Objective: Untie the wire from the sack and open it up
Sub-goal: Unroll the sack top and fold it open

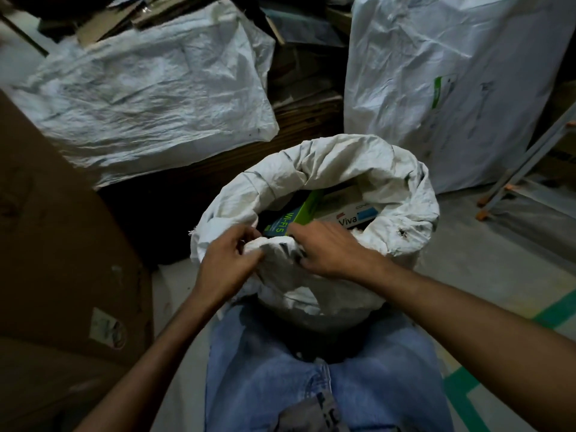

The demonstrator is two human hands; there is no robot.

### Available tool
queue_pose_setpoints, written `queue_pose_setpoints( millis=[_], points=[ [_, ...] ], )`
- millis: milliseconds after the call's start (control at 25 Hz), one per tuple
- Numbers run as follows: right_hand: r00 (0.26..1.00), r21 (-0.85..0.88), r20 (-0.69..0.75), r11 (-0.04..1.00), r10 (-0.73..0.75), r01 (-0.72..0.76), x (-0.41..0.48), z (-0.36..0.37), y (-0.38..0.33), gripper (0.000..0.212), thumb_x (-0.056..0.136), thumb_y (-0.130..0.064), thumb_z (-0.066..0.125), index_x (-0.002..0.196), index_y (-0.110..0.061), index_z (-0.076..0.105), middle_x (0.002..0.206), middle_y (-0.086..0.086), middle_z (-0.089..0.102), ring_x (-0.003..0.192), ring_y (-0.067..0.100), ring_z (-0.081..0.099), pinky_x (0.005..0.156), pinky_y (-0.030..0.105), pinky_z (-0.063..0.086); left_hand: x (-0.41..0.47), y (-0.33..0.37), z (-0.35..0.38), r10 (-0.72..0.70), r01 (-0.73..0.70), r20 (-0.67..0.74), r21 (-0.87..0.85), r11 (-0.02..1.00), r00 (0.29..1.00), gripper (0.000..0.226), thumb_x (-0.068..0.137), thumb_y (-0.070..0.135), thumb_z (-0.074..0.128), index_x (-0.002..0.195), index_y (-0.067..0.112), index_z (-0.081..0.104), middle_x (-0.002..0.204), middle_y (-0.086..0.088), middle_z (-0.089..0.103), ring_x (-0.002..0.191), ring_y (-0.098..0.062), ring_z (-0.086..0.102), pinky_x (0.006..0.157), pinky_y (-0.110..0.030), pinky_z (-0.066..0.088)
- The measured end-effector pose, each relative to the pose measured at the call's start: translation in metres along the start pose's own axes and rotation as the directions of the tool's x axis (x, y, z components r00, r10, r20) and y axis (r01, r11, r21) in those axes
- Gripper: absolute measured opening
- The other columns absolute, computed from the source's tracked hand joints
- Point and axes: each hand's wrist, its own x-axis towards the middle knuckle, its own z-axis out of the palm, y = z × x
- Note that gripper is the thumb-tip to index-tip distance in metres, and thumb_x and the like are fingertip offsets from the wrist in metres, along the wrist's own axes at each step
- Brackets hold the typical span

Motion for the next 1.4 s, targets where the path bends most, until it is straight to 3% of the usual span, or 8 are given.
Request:
queue_pose_setpoints(
  millis=[120, 240, 480, 640, 840, 1000, 1160, 1400],
  points=[
    [0.952, -0.162, -0.272, 0.982, -0.138, 0.096, -0.011, 0.012, -0.009, 0.01, 0.079, -0.016, 0.062, 0.089, -0.015, 0.059, 0.075, 0.009, 0.067, 0.065, 0.035, 0.067, 0.05, 0.033, 0.027, 0.009, -0.006, -0.025, -0.09, 0.138, -0.292, 0.148, 0.979, 0.952, 0.03, 0.085, 0.053, 0.062, 0.1, 0.03, 0.073, 0.13, -0.001, 0.058, 0.123, -0.022, 0.054, 0.106, -0.047, 0.046],
    [0.886, -0.344, -0.388, 0.932, -0.255, 0.118, -0.033, 0.043, -0.022, 0.013, 0.08, -0.005, 0.059, 0.077, -0.017, 0.059, 0.066, 0.004, 0.059, 0.053, 0.027, 0.059, 0.044, 0.032, 0.032, 0.029, -0.016, -0.016, -0.386, 0.389, -0.061, 0.057, 0.919, 0.921, 0.084, 0.064, 0.07, 0.075, 0.13, 0.02, 0.062, 0.145, -0.01, 0.047, 0.134, -0.025, 0.049, 0.113, -0.042, 0.042],
    [0.963, -0.131, 0.012, 0.955, -0.268, 0.267, -0.053, 0.041, -0.034, 0.025, 0.093, -0.042, 0.046, 0.088, -0.019, 0.055, 0.084, 0.005, 0.063, 0.07, 0.029, 0.062, 0.058, 0.037, 0.04, 0.05, -0.027, -0.001, -0.645, 0.463, -0.011, -0.688, 0.559, 0.764, 0.036, 0.088, -0.005, 0.066, 0.12, 0.01, 0.063, 0.107, -0.018, 0.07, 0.086, -0.024, 0.07, 0.084, -0.044, 0.062],
    [0.992, 0.172, -0.051, 0.977, -0.12, 0.127, 0.001, -0.022, -0.023, 0.029, 0.096, -0.048, 0.044, 0.105, -0.027, 0.063, 0.107, 0.004, 0.068, 0.097, 0.026, 0.063, 0.076, 0.038, 0.05, 0.056, -0.034, -0.017, -0.562, 0.406, 0.175, -0.857, 0.316, 0.808, 0.031, 0.102, -0.003, 0.048, 0.12, 0.017, 0.064, 0.11, -0.009, 0.07, 0.088, -0.02, 0.072, 0.068, -0.033, 0.064],
    [0.973, -0.17, 0.006, 0.959, -0.231, 0.229, 0.122, -0.038, -0.011, 0.11, 0.07, -0.017, 0.078, 0.158, -0.035, 0.015, 0.163, 0.006, 0.025, 0.149, 0.029, 0.026, 0.115, 0.052, 0.032, 0.049, -0.039, -0.033, -0.304, 0.454, 0.387, -0.87, 0.194, 0.871, 0.046, 0.105, -0.003, 0.036, 0.147, 0.012, 0.049, 0.138, -0.015, 0.063, 0.114, -0.026, 0.069, 0.09, -0.039, 0.06],
    [0.957, -0.157, 0.032, 0.944, -0.287, 0.289, 0.192, -0.038, -0.024, 0.026, 0.079, -0.029, 0.067, 0.104, -0.028, 0.059, 0.105, 0.002, 0.069, 0.108, 0.031, 0.065, 0.085, 0.043, 0.041, 0.045, -0.053, -0.049, -0.283, 0.477, 0.439, -0.875, 0.078, 0.853, 0.043, 0.104, 0.01, 0.038, 0.145, 0.01, 0.053, 0.142, -0.015, 0.061, 0.13, -0.031, 0.059, 0.113, -0.047, 0.045],
    [0.959, -0.186, 0.234, 0.961, -0.157, 0.203, 0.242, -0.073, -0.03, 0.009, 0.073, -0.017, 0.069, 0.069, -0.013, 0.062, 0.07, 0.004, 0.067, 0.072, 0.033, 0.066, 0.063, 0.038, 0.056, 0.082, -0.034, -0.069, -0.308, 0.289, -0.099, -0.174, 0.942, 0.946, 0.043, 0.087, 0.045, 0.053, 0.114, 0.019, 0.073, 0.132, -0.01, 0.063, 0.127, -0.032, 0.058, 0.107, -0.049, 0.047],
    [0.849, -0.065, 0.529, 0.997, 0.009, 0.03, 0.271, -0.091, -0.031, 0.016, 0.055, 0.007, 0.067, 0.05, -0.008, 0.064, 0.059, 0.008, 0.062, 0.061, 0.026, 0.056, 0.055, 0.03, 0.046, 0.102, 0.007, -0.03, -0.294, 0.274, -0.043, 0.505, 0.818, 0.955, 0.112, 0.082, 0.065, 0.066, 0.157, 0.001, 0.013, 0.164, -0.019, 0.019, 0.148, -0.037, 0.03, 0.109, -0.054, 0.038]
  ],
)
